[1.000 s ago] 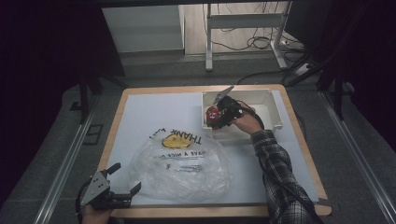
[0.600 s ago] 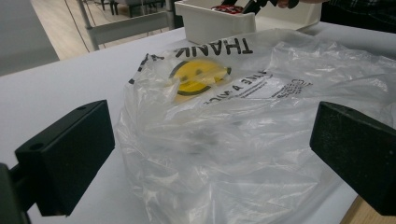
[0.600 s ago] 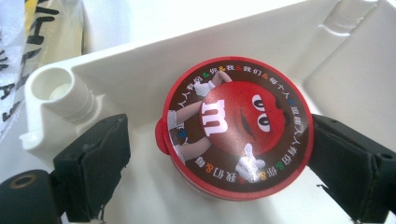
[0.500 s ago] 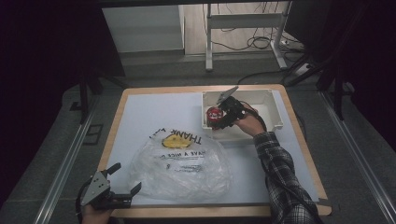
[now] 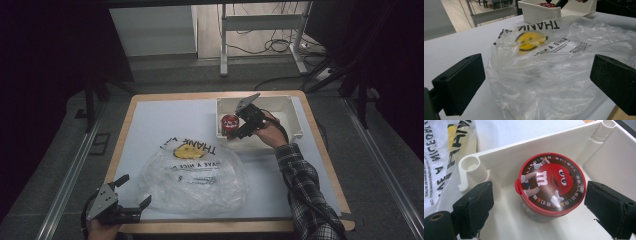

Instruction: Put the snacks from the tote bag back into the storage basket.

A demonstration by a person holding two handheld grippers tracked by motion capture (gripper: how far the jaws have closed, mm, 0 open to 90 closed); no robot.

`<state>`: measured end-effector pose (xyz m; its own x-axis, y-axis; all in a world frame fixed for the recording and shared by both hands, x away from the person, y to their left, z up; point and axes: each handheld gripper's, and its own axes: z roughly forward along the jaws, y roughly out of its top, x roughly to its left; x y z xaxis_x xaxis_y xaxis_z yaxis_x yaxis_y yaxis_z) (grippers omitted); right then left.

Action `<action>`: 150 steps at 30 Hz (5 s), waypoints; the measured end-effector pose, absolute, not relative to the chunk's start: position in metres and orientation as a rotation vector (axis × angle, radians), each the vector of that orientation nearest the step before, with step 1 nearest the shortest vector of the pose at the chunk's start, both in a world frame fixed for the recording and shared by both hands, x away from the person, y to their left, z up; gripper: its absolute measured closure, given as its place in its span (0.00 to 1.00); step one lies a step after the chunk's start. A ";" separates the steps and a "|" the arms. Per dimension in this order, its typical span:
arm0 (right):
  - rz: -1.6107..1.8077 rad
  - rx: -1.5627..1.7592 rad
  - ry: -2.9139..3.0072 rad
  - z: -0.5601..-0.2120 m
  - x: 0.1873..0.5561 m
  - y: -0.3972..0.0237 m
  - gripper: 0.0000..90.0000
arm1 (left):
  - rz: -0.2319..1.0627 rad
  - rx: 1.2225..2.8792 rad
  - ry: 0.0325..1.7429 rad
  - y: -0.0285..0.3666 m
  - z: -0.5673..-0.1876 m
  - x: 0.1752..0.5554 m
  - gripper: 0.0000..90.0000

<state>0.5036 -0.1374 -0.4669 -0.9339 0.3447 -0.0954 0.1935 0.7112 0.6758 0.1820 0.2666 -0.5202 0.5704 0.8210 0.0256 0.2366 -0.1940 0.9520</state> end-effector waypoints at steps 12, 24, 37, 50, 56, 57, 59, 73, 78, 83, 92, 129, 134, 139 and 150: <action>1.063 0.453 2.685 -0.465 0.498 -0.145 0.10 | 0.679 1.726 0.883 0.267 -0.520 0.182 0.00; 1.093 0.481 2.668 -0.464 0.489 -0.154 0.10 | 0.681 1.724 0.884 0.267 -0.520 0.182 0.00; 1.106 0.497 2.672 -0.467 0.483 -0.157 0.10 | 0.683 1.723 0.882 0.267 -0.520 0.181 0.00; 1.130 0.522 2.656 -0.467 0.477 -0.164 0.10 | 0.684 1.719 0.880 0.267 -0.519 0.181 0.00; 1.138 0.519 2.652 -0.467 0.473 -0.165 0.10 | 0.685 1.719 0.881 0.268 -0.519 0.181 0.00; 1.136 0.518 2.652 -0.467 0.472 -0.165 0.10 | 0.685 1.719 0.881 0.268 -0.519 0.181 0.00; 1.141 0.518 2.652 -0.466 0.471 -0.166 0.10 | 0.686 1.719 0.881 0.268 -0.519 0.181 0.00; 1.130 0.539 2.644 -0.469 0.463 -0.174 0.10 | 0.687 1.719 0.882 0.268 -0.519 0.180 0.00; 1.137 0.556 2.633 -0.470 0.459 -0.179 0.10 | 0.686 1.715 0.884 0.268 -0.519 0.180 0.00; 1.157 0.570 2.619 -0.469 0.454 -0.182 0.10 | 0.685 1.715 0.884 0.268 -0.519 0.180 0.00; 1.187 0.570 2.598 -0.469 0.446 -0.188 0.10 | 0.684 1.718 0.884 0.268 -0.519 0.180 0.00; 1.267 0.641 2.500 -0.469 0.398 -0.221 0.10 | 0.684 1.717 0.887 0.268 -0.519 0.180 0.00; 1.279 0.647 2.486 -0.469 0.389 -0.227 0.10 | 0.684 1.719 0.886 0.268 -0.519 0.180 0.00; 1.285 0.652 2.477 -0.468 0.381 -0.231 0.10 | 0.685 1.720 0.887 0.268 -0.519 0.180 0.00; 1.291 0.657 2.450 -0.469 0.362 -0.239 0.10 | 0.685 1.719 0.887 0.268 -0.519 0.180 0.00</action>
<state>0.3621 -0.2387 -0.4692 -0.8524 0.5208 -0.0456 0.2567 0.4929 0.8314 0.1803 0.2677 -0.5191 0.5635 0.8257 0.0262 0.2340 -0.1900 0.9535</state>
